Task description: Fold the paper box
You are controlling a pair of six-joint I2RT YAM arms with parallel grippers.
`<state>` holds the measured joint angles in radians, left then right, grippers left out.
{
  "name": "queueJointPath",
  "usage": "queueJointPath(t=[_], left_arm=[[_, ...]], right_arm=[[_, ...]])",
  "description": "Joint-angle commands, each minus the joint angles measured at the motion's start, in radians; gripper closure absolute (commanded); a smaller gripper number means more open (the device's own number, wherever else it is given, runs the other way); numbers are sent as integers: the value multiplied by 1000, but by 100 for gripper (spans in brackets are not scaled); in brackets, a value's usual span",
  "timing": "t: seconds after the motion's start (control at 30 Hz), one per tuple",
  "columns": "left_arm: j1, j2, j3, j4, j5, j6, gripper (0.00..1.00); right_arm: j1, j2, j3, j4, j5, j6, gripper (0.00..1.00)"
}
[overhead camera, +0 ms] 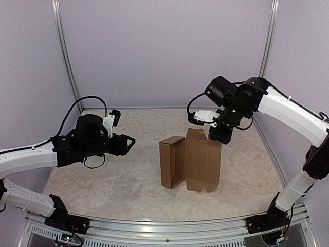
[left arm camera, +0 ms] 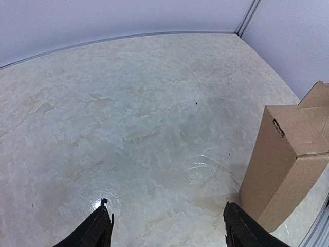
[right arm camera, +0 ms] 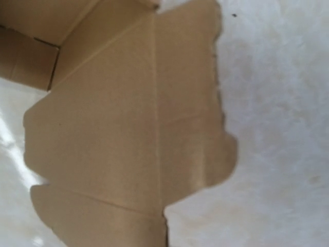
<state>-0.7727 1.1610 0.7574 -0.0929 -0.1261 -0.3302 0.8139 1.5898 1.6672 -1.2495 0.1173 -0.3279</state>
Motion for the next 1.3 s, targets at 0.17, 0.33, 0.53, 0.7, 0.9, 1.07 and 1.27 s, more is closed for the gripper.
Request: queueJointPath(t=[0.17, 0.33, 0.53, 0.7, 0.9, 1.07, 1.27], left_arm=[[10, -38, -18, -11, -6, 20, 27], [11, -44, -22, -19, -7, 18, 28], [10, -40, -24, -17, -8, 12, 28], [10, -29, -19, -10, -2, 5, 28], [10, -30, -25, -11, -4, 2, 28], [10, -34, -36, -10, -6, -1, 28], [10, -45, -50, -5, -7, -4, 28]], right_arm=[[7, -9, 56, -108, 236, -314, 100], [9, 37, 123, -171, 319, -400, 100], [36, 77, 153, -201, 365, -532, 100], [75, 164, 218, -215, 382, -548, 100], [91, 267, 297, -216, 401, -515, 100], [111, 320, 357, -201, 381, -498, 82], [135, 356, 414, -198, 384, -490, 75]])
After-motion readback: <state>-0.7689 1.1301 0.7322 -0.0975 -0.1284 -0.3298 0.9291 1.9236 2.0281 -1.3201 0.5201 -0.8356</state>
